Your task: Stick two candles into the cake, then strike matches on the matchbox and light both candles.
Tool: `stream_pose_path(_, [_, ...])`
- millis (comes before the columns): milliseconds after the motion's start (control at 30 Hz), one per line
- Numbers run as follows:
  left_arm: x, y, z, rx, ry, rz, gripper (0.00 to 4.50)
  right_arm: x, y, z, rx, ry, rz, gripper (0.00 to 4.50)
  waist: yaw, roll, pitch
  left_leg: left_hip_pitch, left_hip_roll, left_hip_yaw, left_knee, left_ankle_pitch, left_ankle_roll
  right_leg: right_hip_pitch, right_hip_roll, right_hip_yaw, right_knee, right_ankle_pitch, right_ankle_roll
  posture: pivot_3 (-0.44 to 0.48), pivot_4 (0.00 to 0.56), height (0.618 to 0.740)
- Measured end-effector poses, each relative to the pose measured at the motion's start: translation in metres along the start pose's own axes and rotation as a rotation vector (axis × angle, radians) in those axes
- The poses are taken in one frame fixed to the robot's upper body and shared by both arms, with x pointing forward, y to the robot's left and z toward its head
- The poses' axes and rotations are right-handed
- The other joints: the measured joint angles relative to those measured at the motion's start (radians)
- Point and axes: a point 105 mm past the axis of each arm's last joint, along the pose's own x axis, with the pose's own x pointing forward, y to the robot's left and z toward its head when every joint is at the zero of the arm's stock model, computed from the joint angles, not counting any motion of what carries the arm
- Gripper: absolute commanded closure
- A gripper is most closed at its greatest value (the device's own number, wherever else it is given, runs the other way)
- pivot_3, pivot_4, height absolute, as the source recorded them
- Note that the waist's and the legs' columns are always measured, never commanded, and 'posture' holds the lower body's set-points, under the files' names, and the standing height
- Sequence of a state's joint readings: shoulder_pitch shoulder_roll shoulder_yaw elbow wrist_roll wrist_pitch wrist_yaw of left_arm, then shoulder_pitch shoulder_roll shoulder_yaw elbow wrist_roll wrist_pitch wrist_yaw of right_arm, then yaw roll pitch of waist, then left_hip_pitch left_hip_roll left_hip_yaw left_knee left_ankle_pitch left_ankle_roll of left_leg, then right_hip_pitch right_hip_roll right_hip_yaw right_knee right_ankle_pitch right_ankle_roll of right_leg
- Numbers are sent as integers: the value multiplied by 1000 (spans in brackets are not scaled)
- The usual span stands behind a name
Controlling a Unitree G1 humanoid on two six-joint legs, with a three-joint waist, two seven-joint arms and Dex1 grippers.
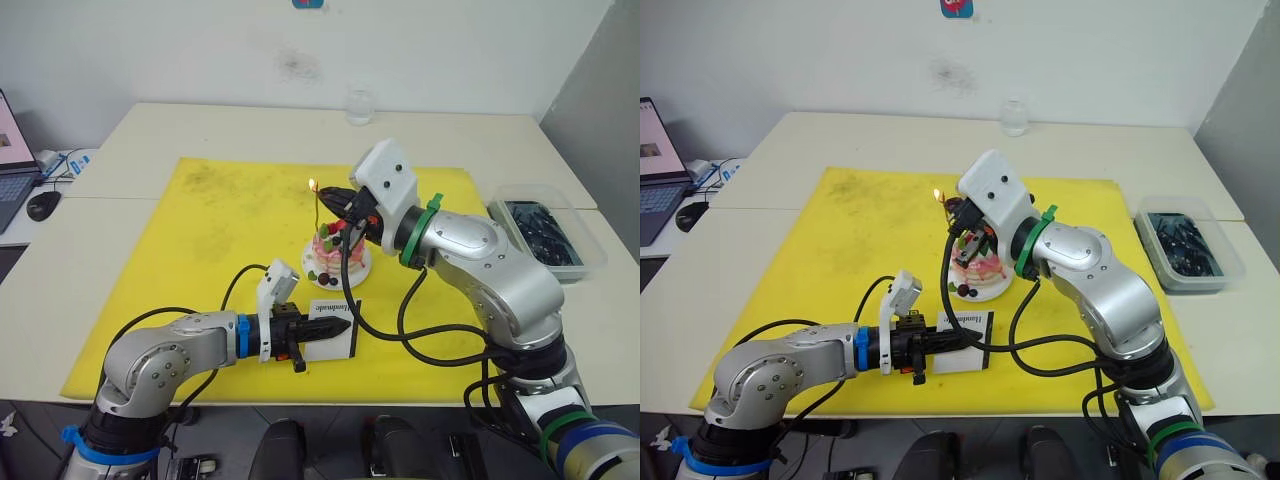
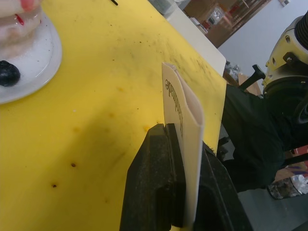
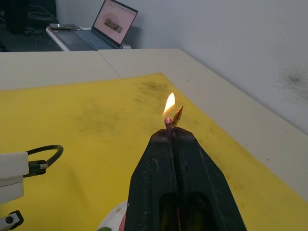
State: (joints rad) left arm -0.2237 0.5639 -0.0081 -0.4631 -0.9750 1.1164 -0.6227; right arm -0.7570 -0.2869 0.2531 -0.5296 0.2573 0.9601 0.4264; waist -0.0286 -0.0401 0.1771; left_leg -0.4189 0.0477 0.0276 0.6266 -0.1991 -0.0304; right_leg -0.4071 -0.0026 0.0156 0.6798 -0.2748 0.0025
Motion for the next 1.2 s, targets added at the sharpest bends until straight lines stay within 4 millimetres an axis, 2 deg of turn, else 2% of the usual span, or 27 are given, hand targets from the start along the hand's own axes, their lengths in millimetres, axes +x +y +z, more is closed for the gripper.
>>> stream_pose_path(367, [0,0,0,5,-5,0,4500,1,8,-1,47,4,12,4451,0,0,0,0,0,0,0,0,0,0,0,0,0,0,0,0,150,740])
stream_pose_path(733, [0,1,1,5,-5,1,4500,0,1,1,79,-7,-27,4451,-1,0,0,0,0,0,0,0,0,0,0,0,0,0,0,0,150,740])
stream_pose_path(1200, [1,0,2,9,-6,1,4500,0,4,-2,114,6,-6,4451,-1,0,0,0,0,0,-1,0,0,0,0,0,0,0,0,0,150,740])
